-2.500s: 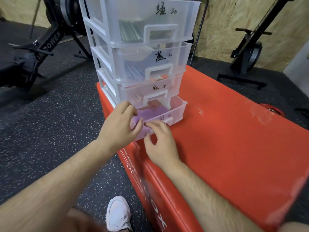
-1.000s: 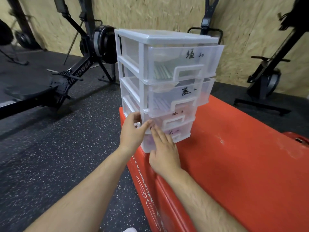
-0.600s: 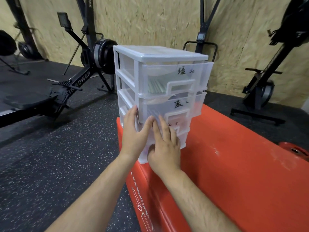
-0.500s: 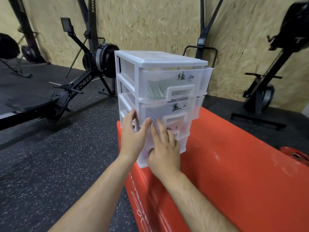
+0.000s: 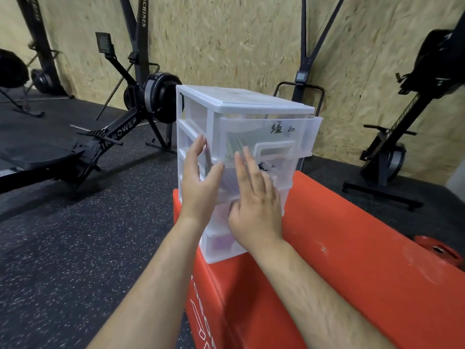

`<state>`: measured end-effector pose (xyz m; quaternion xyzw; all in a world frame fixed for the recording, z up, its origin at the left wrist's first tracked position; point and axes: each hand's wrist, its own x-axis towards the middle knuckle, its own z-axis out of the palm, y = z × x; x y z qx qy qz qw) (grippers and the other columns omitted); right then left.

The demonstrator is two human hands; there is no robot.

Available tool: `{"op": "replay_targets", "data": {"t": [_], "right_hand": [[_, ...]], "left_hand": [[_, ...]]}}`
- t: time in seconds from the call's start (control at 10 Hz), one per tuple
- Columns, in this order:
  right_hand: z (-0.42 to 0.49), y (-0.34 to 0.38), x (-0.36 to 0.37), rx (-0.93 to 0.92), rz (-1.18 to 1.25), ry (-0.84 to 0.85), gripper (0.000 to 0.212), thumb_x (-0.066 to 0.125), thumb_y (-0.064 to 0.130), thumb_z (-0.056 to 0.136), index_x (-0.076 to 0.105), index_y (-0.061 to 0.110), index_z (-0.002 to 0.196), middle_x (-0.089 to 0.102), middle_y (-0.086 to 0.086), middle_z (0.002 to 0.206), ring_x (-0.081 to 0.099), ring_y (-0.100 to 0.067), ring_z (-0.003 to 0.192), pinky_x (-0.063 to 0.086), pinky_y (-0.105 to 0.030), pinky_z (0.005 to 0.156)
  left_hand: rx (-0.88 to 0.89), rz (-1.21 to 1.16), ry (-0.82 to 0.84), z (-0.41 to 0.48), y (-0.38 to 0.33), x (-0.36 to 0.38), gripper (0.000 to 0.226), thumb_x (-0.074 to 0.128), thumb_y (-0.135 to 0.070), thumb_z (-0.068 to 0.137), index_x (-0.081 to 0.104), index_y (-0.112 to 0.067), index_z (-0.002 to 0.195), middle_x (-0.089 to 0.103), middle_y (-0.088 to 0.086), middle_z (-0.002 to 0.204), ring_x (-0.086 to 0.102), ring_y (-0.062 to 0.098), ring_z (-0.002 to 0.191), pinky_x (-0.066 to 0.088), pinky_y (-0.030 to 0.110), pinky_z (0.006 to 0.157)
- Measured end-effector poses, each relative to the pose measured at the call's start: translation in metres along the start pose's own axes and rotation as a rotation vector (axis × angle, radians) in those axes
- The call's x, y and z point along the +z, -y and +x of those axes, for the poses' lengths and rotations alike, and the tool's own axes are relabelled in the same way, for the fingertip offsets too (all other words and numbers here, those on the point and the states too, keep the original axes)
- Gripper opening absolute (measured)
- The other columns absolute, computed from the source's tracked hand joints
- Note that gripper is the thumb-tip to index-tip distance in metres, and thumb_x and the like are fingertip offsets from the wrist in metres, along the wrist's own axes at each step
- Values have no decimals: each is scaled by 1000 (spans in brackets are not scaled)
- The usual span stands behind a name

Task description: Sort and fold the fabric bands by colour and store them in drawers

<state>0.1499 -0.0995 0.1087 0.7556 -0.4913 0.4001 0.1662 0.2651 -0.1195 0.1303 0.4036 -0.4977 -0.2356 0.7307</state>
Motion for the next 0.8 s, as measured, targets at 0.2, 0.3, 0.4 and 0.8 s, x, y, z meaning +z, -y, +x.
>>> {"op": "replay_targets", "data": {"t": [0.2,0.3,0.4,0.8], "right_hand": [[16,1,3,26,-60,56,85,33,19,76,22,23,160,14,10,168,37,-22,130,43,-43,102],[24,3,3,19,-59,161,89,17,28,72,18,24,161,5,14,168,37,-22,135,42,-44,105],[29,4,3,25,-72,226,91,12,31,71,11,25,162,-4,17,168,31,-20,141,39,-43,107],[15,2,-74,40,-149,208,66,49,16,90,34,20,154,50,1,147,52,-24,125,46,-44,97]], "left_hand": [[-21,67,-16,13,-4,4,65,73,-37,87,47,-21,144,51,-14,141,45,-7,129,40,20,108],[-40,67,-57,23,-2,1,53,75,-33,86,57,-20,134,61,-12,128,54,-6,117,46,31,104],[-33,82,-61,28,-1,-2,48,76,-32,85,61,-21,130,64,-13,122,57,-8,111,47,29,101],[265,427,1,-19,-38,-2,26,63,-35,94,63,-21,115,58,-9,111,57,7,100,45,21,84]]}}
